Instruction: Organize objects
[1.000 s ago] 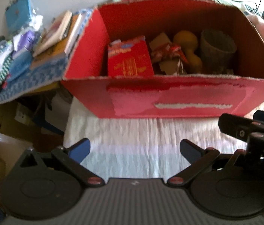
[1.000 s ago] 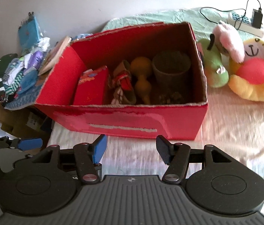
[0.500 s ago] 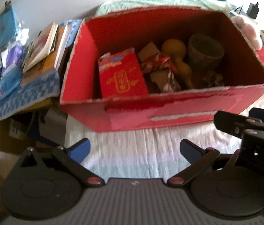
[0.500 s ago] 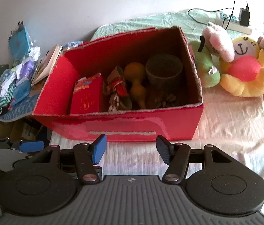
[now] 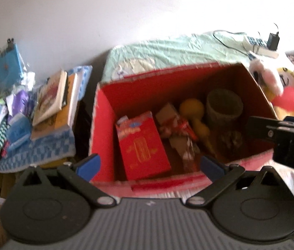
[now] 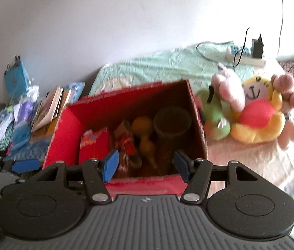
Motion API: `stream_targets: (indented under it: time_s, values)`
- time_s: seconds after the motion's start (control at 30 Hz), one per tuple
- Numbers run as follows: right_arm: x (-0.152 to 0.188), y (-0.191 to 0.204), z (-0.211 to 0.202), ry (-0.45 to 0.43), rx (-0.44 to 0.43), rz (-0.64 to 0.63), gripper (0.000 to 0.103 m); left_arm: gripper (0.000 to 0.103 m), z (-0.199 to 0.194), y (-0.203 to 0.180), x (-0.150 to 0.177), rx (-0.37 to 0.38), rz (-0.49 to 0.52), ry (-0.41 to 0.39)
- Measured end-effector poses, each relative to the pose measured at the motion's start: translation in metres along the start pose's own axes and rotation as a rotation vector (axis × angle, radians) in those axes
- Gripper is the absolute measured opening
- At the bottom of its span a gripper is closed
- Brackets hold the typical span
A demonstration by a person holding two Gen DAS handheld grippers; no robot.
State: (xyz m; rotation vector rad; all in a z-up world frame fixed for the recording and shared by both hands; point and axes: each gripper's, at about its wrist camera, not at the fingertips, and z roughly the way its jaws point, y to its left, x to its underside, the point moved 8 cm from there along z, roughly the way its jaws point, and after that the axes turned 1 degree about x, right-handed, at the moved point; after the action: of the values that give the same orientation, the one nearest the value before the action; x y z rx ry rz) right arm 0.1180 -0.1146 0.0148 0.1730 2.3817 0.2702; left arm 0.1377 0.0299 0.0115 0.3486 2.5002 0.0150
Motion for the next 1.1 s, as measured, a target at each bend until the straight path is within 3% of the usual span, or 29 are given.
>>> stream_targets:
  time_s: [0.33,0.63,1.1]
  values:
    - [-0.026,0.001,0.013,-0.041,-0.011,-0.032,0.062,0.102,0.004,0.009,-0.024,-0.060,-0.061,-0.063]
    - [-0.029,-0.003,0.030,-0.021,-0.029,-0.129,0.062,0.103,0.018,0.005,-0.019,-0.070,-0.142,-0.054]
    - [-0.017,-0.003,0.051,0.011,-0.038,-0.130,0.061,0.103,0.032,0.007,-0.002,-0.080,-0.155,-0.015]
